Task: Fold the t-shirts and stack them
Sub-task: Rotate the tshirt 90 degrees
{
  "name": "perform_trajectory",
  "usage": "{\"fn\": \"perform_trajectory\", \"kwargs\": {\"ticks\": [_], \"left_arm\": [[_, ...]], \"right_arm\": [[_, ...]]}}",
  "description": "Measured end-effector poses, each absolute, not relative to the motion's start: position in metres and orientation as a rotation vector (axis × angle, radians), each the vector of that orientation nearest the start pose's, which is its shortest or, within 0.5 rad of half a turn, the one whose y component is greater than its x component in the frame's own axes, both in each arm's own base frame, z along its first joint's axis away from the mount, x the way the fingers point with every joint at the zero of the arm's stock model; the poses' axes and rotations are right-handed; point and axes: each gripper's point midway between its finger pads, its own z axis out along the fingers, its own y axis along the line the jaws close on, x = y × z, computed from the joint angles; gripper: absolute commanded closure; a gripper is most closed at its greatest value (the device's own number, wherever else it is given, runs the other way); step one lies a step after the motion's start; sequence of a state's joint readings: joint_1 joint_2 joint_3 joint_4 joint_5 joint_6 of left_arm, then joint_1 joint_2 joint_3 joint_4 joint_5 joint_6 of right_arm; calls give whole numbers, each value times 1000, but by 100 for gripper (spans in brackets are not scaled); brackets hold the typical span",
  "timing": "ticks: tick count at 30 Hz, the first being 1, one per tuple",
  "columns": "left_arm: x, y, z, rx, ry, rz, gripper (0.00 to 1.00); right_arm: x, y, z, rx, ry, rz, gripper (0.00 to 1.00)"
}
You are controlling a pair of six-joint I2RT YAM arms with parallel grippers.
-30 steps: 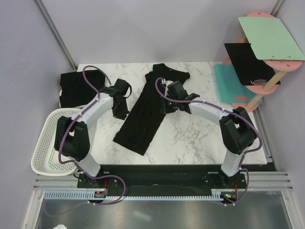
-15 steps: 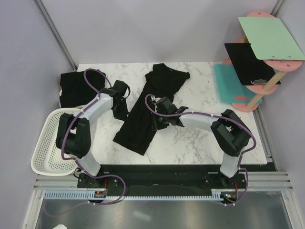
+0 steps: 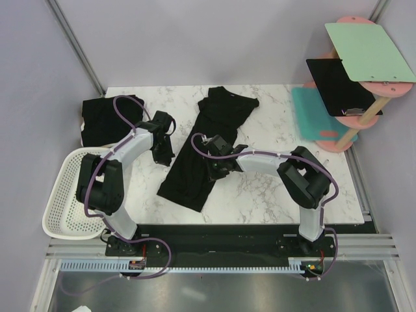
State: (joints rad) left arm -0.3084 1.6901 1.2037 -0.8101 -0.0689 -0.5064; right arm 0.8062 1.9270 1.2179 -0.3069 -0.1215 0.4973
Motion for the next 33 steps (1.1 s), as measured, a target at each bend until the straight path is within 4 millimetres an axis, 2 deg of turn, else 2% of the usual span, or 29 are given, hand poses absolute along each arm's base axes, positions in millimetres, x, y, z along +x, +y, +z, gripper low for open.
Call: {"fn": "perform_trajectory", "kwargs": {"ticks": [3,13,18,21,24,27,29,31,33], "left_arm": [[311,-107,63,-296,2846,-67,98],[311,-107,63,-292,2847,-66,98],[310,-109,63,-286,2851,-85,98],[309,-120,64,-258,2846,-139,98],[301,-146,71,-158,2835,-215,98],[287,-186,82,9,2799,-306,97],[272,-216,91,142,2761,-367,96],[253,-244,98,263,2718,-422,98],[236,-265,102,351,2683,-470,98]], "right_arm": [[268,325,18,-446,2691,509,100],[228,245,15,-327,2797,283,100],[213,216,17,-303,2826,164,100],[211,205,31,-293,2801,128,100],[222,207,57,-272,2718,149,100],[247,220,94,-240,2599,200,100],[260,227,109,-222,2546,228,100],[272,230,115,-198,2515,245,100],[284,225,111,-155,2518,253,100]]}}
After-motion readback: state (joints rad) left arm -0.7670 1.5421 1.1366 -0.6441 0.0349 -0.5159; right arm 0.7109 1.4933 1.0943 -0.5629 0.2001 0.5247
